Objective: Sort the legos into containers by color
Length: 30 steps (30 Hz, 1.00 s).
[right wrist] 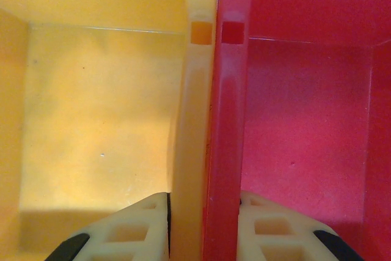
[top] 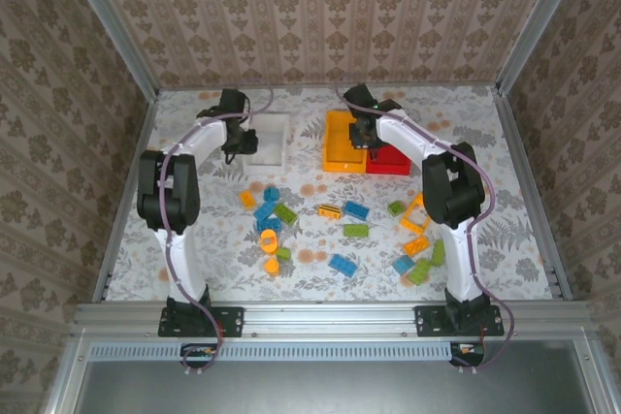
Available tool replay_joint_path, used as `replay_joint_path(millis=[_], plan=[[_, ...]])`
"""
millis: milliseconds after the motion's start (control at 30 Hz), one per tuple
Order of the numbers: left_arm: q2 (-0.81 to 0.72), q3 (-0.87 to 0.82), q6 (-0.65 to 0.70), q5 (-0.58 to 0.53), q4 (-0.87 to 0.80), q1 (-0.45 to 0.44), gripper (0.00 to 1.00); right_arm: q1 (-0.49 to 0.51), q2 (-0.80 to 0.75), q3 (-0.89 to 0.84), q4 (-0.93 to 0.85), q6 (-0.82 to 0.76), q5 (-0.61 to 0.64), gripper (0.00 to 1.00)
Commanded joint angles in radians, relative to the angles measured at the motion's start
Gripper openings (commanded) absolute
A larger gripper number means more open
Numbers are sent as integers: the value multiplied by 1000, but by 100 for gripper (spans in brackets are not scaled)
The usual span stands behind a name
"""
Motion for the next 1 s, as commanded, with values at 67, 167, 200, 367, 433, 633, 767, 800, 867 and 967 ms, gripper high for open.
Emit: replay_joint_path(millis=[67, 167, 200, 367, 433, 633, 767, 800, 867, 967], plan=[[-27, 33, 24, -46, -28, -87, 18, 23, -40, -36, -7, -62, 6, 11], [-12, 62, -17, -63, -50, -108, 18, 29, -36, -25, -20, -76, -2, 11], [-11, 62, -26, -61, -44, -114, 17, 32, -37, -27, -22, -75, -3, 11], [7, 72, -90, -68, -37, -132, 17, 44, -37, -48, -18, -63, -19, 11], [9, 66, -121, -81, -34, -135, 17, 45, -38, -52, -19, -52, -21, 12], [12, 56, -221, -64, -18, -136, 17, 44, -45, -53, -21, -34, -17, 25], [16, 69, -222, -61, -22, -156, 21, 44, -76, -57, -30, -28, -6, 41], [17, 71, -219, -62, -26, -158, 23, 44, -91, -61, -31, -28, 0, 44], [8, 61, -216, -61, -20, -161, 31, 42, -135, -77, -30, -21, 16, 51], [-7, 49, -215, -62, -13, -165, 38, 36, -217, -111, -32, -7, 45, 58]])
